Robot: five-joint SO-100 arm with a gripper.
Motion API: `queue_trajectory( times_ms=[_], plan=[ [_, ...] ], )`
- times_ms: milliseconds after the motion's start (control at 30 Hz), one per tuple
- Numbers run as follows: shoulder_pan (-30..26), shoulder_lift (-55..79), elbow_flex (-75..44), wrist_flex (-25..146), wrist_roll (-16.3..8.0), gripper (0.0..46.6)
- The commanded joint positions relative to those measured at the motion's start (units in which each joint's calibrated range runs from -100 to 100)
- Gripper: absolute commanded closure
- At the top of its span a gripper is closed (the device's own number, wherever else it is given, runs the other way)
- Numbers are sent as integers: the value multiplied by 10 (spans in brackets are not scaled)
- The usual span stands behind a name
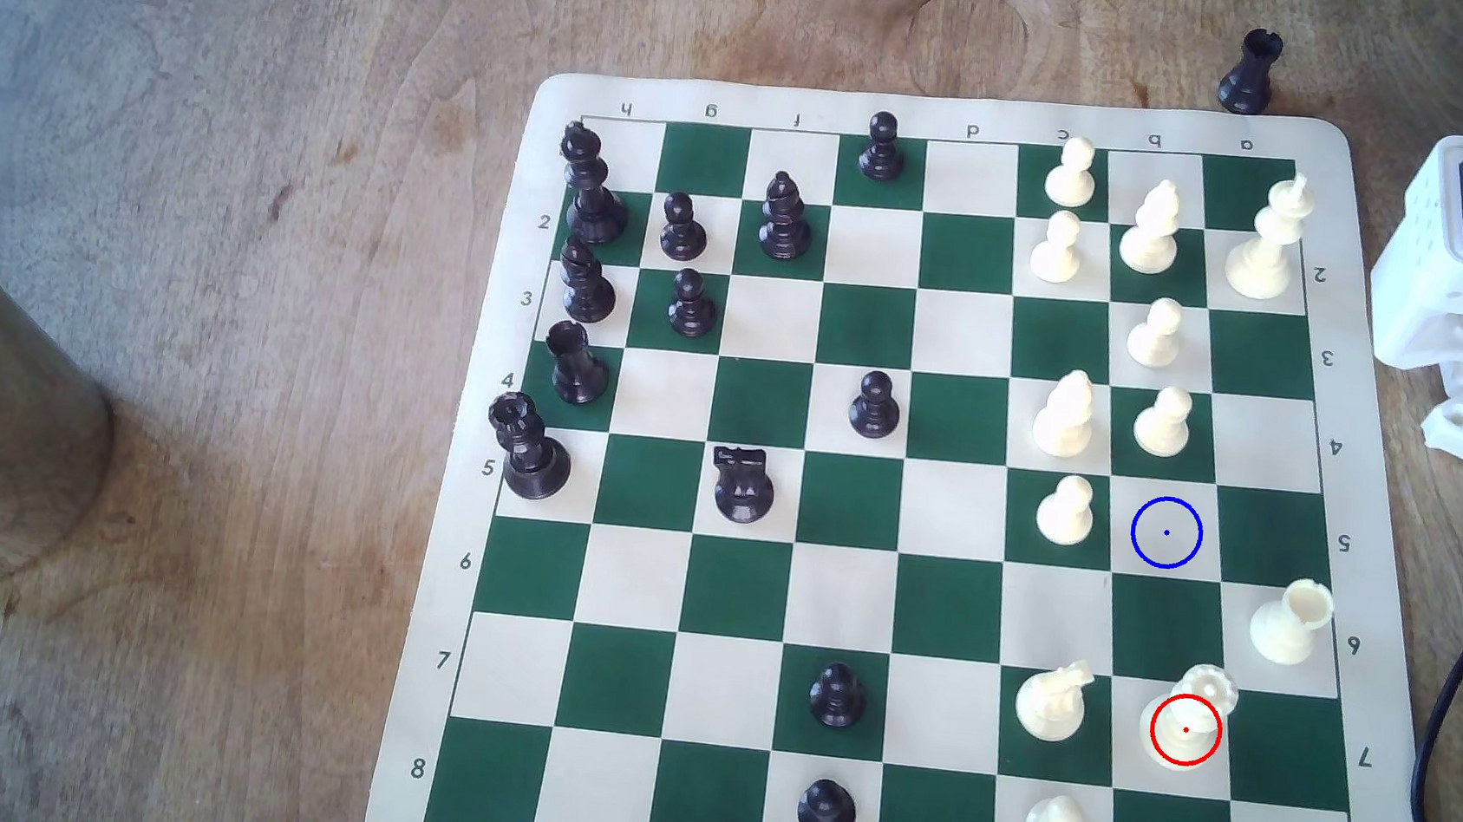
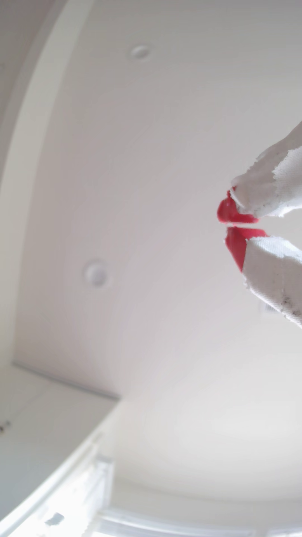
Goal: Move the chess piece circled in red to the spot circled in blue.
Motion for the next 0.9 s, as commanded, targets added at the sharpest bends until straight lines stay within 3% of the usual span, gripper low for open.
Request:
queue_trajectory(
  times_ms=[0, 167, 367, 500, 733, 867],
  plan=[
    [-32, 1, 9, -5, 2, 464],
    [-80, 1, -42, 125, 2, 464],
    [-126, 1, -167, 402, 2, 464],
    [-130, 1, -230, 534, 2, 464],
    [-143, 1, -366, 955, -2, 464],
    [-147, 1, -381, 1031, -14, 464]
  ],
)
